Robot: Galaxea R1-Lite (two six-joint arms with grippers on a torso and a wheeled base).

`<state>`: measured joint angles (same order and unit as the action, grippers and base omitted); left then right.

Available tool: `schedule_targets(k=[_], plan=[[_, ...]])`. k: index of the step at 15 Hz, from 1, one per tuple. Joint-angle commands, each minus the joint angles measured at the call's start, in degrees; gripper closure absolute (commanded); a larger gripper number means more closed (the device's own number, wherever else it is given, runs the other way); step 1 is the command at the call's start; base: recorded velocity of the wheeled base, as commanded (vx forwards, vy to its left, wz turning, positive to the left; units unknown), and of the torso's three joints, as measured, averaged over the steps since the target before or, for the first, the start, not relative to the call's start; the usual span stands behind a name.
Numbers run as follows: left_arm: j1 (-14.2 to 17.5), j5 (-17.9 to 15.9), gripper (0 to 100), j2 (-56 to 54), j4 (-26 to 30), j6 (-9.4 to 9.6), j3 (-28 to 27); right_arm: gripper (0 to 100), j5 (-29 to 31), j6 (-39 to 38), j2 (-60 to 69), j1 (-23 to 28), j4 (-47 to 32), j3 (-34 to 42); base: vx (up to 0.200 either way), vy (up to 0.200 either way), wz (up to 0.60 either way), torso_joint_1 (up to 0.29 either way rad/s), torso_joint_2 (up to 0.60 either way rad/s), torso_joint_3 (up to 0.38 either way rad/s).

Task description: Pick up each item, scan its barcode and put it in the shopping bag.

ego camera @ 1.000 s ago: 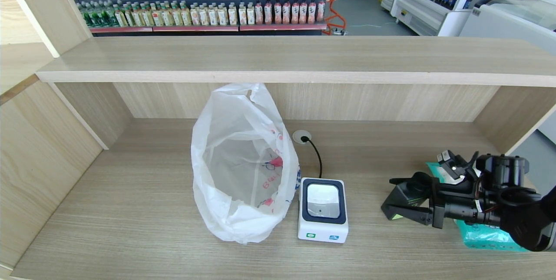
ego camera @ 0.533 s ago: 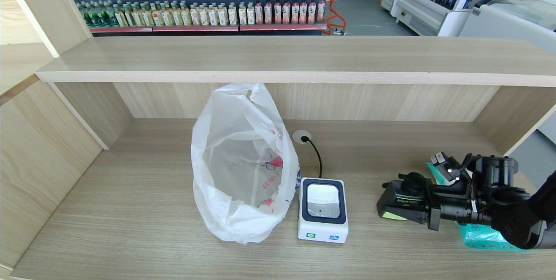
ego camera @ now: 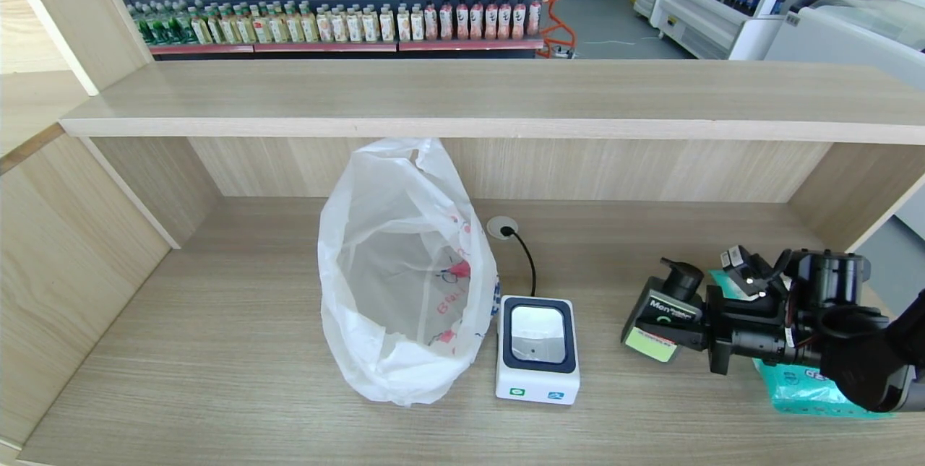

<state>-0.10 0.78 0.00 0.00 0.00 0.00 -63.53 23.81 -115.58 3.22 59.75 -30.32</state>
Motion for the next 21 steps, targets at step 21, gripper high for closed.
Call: schedule_targets(k=[21], plan=[[0.01,0.01,0,0.09,0.0,0.0,0.0,100,-3.54,51.78,7.12,-15.96,1.87,-38.24,0.0,0.0,0.0,0.0,0.0,0.0]])
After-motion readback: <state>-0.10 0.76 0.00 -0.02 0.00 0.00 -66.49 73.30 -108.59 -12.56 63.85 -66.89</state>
